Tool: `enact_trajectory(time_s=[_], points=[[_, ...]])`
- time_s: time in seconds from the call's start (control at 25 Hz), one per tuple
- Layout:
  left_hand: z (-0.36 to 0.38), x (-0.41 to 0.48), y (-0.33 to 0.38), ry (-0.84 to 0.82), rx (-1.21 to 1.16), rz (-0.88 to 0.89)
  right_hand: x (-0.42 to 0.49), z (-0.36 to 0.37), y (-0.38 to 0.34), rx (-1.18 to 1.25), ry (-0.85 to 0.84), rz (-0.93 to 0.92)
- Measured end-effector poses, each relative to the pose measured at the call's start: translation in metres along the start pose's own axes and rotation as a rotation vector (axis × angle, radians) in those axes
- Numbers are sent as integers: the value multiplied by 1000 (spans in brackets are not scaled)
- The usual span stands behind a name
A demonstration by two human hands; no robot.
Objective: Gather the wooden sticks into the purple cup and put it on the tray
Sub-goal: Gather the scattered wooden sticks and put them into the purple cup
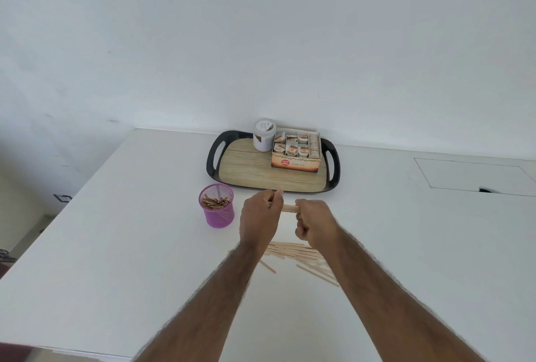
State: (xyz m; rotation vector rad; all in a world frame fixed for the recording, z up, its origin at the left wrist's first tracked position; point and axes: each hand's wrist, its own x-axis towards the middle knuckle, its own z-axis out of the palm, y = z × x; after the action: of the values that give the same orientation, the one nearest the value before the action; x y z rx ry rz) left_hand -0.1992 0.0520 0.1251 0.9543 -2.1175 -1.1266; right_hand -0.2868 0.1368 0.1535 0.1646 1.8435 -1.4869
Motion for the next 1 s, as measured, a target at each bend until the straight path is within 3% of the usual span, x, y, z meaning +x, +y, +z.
enact_trajectory(time_s=[0.16, 0.44, 0.72, 0.88, 1.0], points=[[2, 2, 1, -29, -86, -125, -3, 3, 2, -68, 55, -249], [9, -6, 0, -2, -88, -109, -3, 4, 7, -267, 170, -519], [5, -23, -37, 27, -22, -76, -1, 20, 21, -520, 133, -717], [-14, -38, -100, 28, 167, 36, -2, 31, 11, -667, 123, -839], [-25, -54, -139, -105, 453, -18, 3, 49, -8, -792, 118, -973]])
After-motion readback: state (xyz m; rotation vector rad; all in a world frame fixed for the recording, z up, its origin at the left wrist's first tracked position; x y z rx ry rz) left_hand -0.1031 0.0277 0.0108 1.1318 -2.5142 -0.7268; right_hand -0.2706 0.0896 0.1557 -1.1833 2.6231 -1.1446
